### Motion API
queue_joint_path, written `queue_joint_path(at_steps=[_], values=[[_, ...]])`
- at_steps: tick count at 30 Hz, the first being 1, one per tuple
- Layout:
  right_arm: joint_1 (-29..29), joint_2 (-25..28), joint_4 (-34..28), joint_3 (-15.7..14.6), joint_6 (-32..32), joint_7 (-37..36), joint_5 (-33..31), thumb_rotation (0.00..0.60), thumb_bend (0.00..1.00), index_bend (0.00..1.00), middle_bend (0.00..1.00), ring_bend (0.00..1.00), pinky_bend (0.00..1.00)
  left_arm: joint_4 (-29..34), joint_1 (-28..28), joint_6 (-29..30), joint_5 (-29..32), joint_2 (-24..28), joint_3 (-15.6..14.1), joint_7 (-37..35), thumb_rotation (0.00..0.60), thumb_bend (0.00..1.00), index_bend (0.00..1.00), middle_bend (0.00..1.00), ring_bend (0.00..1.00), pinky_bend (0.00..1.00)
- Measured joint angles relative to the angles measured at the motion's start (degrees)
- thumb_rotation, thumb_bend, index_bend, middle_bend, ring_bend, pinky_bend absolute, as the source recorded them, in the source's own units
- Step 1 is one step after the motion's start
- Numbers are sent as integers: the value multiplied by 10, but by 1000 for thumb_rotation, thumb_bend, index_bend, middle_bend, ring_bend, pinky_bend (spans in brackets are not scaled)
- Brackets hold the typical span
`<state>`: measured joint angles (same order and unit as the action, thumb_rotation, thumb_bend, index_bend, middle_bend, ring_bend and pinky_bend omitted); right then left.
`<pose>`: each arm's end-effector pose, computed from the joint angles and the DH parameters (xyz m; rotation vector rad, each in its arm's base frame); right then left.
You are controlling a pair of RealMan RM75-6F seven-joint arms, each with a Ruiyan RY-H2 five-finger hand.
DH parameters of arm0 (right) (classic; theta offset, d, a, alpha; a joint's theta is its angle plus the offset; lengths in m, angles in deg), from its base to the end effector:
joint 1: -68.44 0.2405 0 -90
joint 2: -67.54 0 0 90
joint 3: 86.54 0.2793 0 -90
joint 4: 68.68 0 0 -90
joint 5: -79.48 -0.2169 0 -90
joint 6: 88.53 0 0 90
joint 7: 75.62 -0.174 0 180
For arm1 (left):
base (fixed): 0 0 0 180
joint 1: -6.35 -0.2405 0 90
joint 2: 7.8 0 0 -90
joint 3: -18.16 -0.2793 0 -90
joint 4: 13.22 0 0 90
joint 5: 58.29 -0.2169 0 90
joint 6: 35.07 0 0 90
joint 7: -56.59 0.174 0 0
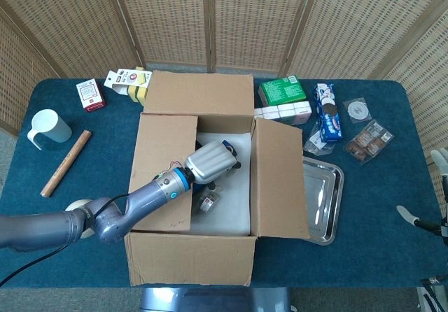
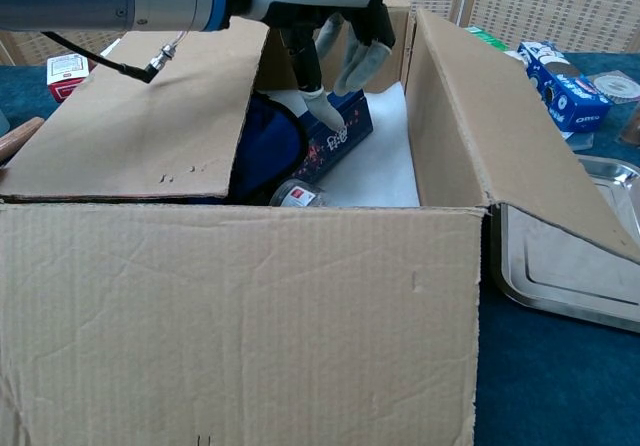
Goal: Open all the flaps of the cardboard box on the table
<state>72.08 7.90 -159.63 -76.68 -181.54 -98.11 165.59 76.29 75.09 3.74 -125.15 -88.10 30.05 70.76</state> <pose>-0.3230 -0.2274 0.2347 1.1564 -0.9072 1.3040 0.0230 0.4115 -0.0240 -2.3558 -0.5761 -1.0237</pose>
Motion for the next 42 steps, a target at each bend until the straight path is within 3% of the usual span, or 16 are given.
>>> queue_joint_path(at_steps=[9,19,33,42], values=[[-1,1,-2,2,-2,-2,-1,600,0,0,0,0,80,10,5,-9,8,19,-10,22,600,0,670,681,476,578],[-4,2,-6,2,-8,-2,2,600,0,0,0,0,80,51,9,-16,62,58,-25,60,600,0,699,709,514,578],[-7,5,-14,1,-17,-3,10,600,0,0,0,0,79,113,3,17,105,117,-45,108,600,0,707,740,543,578],[-8,6,-21,0,-20,2,15,600,0,0,0,0,79,149,-14,40,99,164,-47,103,600,0,708,743,555,578]])
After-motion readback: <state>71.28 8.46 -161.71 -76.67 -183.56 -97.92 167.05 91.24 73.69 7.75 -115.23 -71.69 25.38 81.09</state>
